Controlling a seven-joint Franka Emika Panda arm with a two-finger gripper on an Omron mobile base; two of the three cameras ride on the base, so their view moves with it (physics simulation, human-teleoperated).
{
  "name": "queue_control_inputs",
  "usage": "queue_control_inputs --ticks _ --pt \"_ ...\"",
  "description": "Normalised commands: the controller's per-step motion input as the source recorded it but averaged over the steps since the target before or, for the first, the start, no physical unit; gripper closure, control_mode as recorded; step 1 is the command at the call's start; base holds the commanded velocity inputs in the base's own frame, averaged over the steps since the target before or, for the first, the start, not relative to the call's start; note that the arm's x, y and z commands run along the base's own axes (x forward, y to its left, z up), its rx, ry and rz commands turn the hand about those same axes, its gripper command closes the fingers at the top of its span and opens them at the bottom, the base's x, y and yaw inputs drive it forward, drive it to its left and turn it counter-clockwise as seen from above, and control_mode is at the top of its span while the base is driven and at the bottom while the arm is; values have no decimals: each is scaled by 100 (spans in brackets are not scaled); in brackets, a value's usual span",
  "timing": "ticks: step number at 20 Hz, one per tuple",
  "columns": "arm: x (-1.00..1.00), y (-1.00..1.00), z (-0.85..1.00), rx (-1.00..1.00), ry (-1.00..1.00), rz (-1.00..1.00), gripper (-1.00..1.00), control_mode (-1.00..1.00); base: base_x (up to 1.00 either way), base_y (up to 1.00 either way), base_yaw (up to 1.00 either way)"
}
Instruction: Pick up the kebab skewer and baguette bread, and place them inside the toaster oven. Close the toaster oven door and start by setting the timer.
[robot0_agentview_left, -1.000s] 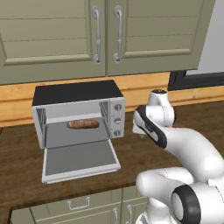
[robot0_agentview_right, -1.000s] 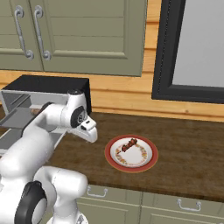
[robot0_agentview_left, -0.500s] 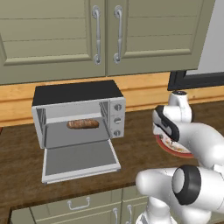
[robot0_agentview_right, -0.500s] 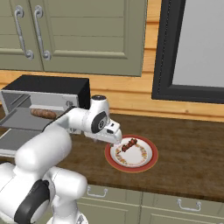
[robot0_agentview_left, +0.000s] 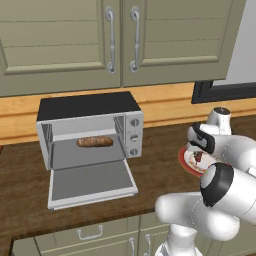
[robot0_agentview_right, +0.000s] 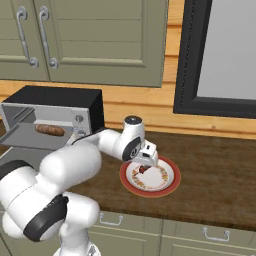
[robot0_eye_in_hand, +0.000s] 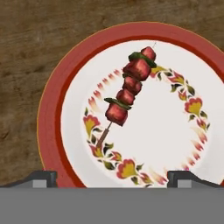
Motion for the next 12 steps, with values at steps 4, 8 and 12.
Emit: queue_control_inputs --ticks 4,8,12 --pt "29 -11 -10 0 -1 0 -100 -100 0 0 0" --pt "39 -3 -21 0 0 0 -100 -100 0 0 0" --pt "36 -5 -33 0 0 0 -100 -100 0 0 0"
